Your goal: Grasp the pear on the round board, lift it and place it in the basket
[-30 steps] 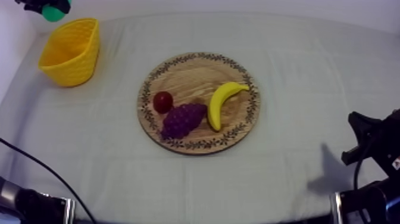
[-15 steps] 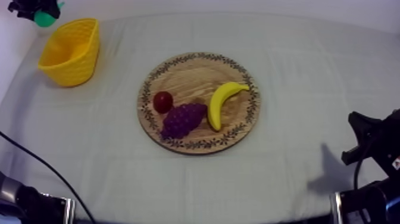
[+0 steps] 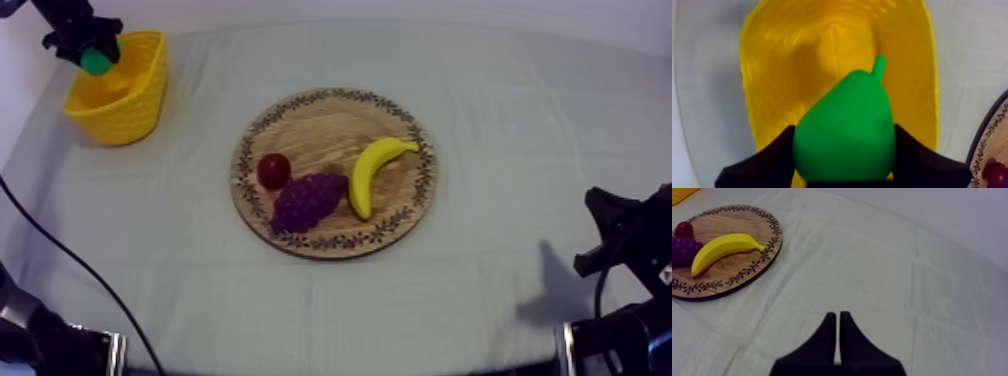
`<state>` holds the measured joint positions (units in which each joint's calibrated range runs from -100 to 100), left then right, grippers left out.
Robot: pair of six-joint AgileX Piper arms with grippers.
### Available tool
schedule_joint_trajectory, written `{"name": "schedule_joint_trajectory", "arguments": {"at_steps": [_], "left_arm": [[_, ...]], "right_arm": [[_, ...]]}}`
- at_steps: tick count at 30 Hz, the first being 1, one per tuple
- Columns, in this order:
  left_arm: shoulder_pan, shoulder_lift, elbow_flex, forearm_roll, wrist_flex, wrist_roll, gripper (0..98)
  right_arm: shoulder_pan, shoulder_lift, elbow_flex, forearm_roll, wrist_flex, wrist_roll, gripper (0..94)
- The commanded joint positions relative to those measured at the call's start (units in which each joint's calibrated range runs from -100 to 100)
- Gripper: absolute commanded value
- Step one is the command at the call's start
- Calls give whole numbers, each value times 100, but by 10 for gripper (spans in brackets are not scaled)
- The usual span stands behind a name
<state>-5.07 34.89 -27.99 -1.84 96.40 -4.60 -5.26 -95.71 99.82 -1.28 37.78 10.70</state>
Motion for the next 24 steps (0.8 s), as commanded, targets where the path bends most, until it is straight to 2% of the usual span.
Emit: {"name": "schedule_joint_trajectory", "arguments": {"at_steps": [1, 6, 12, 24], "left_arm": [[-15, 352, -166, 13, -10, 0, 470], [-82, 872, -520, 40, -25, 17, 490], [-126, 1181, -641, 116, -46, 101, 556], [-73, 1034, -169, 200, -168, 501, 782]], "right_arm": [[-3, -4, -5, -1, 4, 2, 4], [-3, -4, -5, -1, 4, 2, 4], [-3, -4, -5, -1, 4, 2, 4], [-3, -4, -5, -1, 4, 2, 4]]}}
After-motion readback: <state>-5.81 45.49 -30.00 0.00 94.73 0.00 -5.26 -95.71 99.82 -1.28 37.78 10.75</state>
